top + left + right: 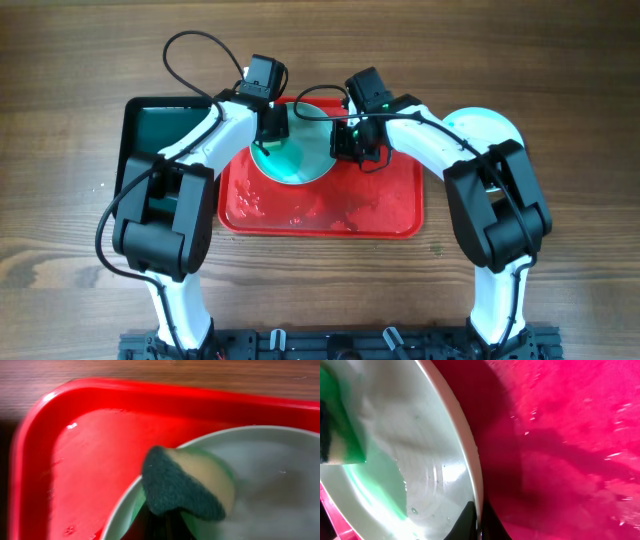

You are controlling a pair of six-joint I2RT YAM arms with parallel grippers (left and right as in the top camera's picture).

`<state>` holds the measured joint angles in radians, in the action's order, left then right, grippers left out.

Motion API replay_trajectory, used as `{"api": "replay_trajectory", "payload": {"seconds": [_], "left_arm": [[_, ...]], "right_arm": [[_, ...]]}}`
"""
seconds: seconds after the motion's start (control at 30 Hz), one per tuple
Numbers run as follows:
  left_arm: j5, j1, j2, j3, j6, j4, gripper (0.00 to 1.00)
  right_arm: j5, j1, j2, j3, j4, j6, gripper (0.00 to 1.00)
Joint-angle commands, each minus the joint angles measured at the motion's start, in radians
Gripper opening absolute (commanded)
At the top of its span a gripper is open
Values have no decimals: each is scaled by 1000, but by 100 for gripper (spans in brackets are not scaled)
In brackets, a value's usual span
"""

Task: Clean dirty plates on tray and stack at the side
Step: 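Scrub the last plate with the sponge in the left gripper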

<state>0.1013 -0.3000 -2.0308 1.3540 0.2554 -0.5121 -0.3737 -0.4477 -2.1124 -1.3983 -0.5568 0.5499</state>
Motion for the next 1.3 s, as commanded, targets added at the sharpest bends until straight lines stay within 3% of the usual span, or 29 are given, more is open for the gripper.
{"api": "replay_trajectory", "payload": {"seconds": [0.0,0.1,0.17,0.47,0.57,0.67,0.7,0.83,1.0,1.13,1.27], "left_arm": [[-351,4,-27,-9,-124,46,4],[-546,2,-27,-10,-174,34,4],[-599,-4,-27,-10,-174,0,4],[-584,-38,-27,-10,-513,-391,4],[-448,-32,-27,-9,-439,-375,4],[-113,-31,-27,-9,-163,-283,4],[-91,-31,-27,-9,-136,-261,4],[-193,-53,-27,-9,-174,-158,4],[-546,-111,-27,-9,-424,-175,4],[-532,-142,-27,-9,-431,-178,4],[-354,-109,-27,-9,-222,-92,4]], "right_arm": [[36,3,-39,0,-19,-27,4],[35,2,-39,-1,-20,-28,4],[35,2,-39,0,-21,-28,4],[35,2,-39,0,-20,-30,4],[35,2,-39,0,-21,-31,4],[32,2,-39,0,-21,-31,4],[32,2,-39,0,-20,-31,4],[32,-3,-39,0,-16,-30,4],[32,-5,-39,0,-11,-31,4],[19,-5,-39,0,-12,-26,4],[-29,-5,-39,0,-4,-23,4]]}}
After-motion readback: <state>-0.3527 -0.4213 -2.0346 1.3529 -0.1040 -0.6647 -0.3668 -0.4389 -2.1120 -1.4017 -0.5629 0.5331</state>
